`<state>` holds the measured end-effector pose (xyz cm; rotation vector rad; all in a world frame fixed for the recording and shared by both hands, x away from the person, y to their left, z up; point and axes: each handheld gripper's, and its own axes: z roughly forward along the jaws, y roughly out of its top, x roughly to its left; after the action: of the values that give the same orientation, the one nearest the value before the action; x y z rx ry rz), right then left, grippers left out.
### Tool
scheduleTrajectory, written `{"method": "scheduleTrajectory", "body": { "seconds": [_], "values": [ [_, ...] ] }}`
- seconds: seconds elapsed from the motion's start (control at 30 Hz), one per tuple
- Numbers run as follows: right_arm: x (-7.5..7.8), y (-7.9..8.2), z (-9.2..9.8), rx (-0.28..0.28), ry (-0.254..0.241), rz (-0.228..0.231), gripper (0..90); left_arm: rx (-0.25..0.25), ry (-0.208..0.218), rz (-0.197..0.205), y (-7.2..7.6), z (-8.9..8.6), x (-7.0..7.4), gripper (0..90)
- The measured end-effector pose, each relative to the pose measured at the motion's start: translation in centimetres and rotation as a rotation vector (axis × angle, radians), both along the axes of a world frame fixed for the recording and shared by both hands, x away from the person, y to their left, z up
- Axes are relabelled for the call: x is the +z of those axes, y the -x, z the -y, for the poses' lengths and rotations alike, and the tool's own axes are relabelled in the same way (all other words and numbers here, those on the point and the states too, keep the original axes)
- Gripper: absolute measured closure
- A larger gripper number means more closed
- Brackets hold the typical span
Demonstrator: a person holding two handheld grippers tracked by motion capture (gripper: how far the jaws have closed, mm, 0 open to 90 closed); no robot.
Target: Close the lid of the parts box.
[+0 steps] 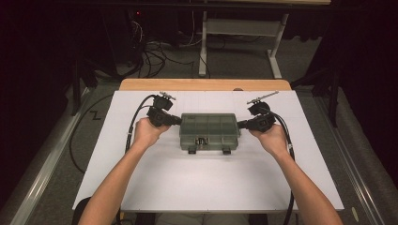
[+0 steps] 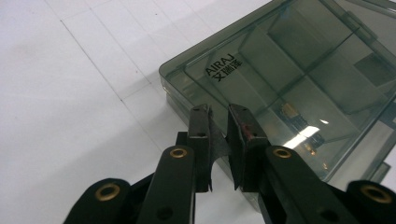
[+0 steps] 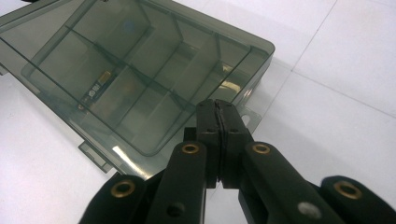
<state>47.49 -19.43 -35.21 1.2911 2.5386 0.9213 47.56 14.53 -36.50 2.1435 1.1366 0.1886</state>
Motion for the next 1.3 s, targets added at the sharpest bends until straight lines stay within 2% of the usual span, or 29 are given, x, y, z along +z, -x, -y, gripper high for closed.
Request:
{"method": "scheduleTrajectory", "body": {
  "seconds": [0.63, 1.03, 1.13, 1.2, 1.3],
  "values": [
    [-1.2, 0.5, -0.3, 0.033, -0.022, -0.005, 90.0, -0.031, 0.001, 0.003, 1.0, 0.7, -1.1, 79.1],
    [-2.0, 0.5, -0.4, 0.039, -0.022, -0.012, 90.0, -0.023, 0.014, 0.002, 1.3, 0.7, -1.9, 78.9],
    [-2.0, 0.5, -0.5, 0.04, -0.016, -0.012, 90.0, -0.028, 0.002, 0.0, 1.3, 0.7, -1.9, 78.9],
    [-2.3, 0.6, -0.8, 0.049, 0.009, -0.006, 90.0, -0.025, -0.01, 0.006, 1.4, 1.0, -2.1, 78.6],
    [-2.3, 0.6, -0.8, 0.05, 0.01, -0.004, 90.0, -0.03, -0.02, 0.01, 1.4, 1.0, -2.1, 78.3]
  ]
}}
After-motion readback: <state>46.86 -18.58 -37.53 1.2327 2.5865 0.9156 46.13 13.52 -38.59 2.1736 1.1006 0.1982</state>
